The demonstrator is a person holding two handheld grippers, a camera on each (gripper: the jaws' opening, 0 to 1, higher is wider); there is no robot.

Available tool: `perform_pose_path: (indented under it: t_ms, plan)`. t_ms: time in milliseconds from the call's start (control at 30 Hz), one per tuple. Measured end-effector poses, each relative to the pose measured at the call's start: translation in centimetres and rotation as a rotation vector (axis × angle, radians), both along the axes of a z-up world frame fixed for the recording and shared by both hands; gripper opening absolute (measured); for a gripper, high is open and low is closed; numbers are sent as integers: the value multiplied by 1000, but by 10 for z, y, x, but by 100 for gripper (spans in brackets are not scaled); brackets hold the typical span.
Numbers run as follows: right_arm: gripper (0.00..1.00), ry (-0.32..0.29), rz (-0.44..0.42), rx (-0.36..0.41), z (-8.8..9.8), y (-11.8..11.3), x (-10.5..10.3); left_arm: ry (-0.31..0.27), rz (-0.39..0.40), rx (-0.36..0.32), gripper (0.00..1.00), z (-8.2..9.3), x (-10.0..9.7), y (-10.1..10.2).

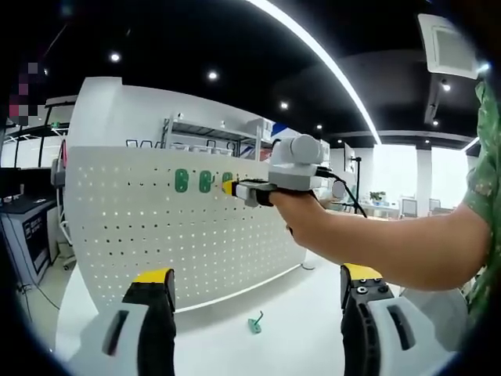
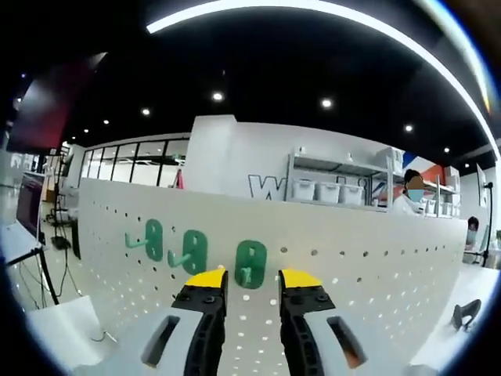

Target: Insert the hook assembly into the mounting plate slot until the hook locks in place.

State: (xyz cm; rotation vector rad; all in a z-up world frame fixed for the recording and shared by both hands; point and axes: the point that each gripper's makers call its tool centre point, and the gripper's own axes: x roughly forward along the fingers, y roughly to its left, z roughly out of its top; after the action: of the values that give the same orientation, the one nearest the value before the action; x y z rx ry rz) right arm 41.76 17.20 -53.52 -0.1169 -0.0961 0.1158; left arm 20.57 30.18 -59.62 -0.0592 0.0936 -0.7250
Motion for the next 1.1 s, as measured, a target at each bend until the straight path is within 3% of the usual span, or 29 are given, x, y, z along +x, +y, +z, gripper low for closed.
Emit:
perform_pose_path:
  t_ms: [267,467,633,1100]
  plan:
    - [63,13,22,44,-3,-2,-3,-3,-2,3,90,2,-1,-2]
    - [77,14,47,83,-3,-1,-7,-6,-4,8,90,3,-3,-4]
    - [83,15,49,87,-3,-7,-10,-8,-1,10,90,4,-4,-3]
    - [84,-2,57,64,6,-23,-31,-13,5,37,90,7,-12,-8]
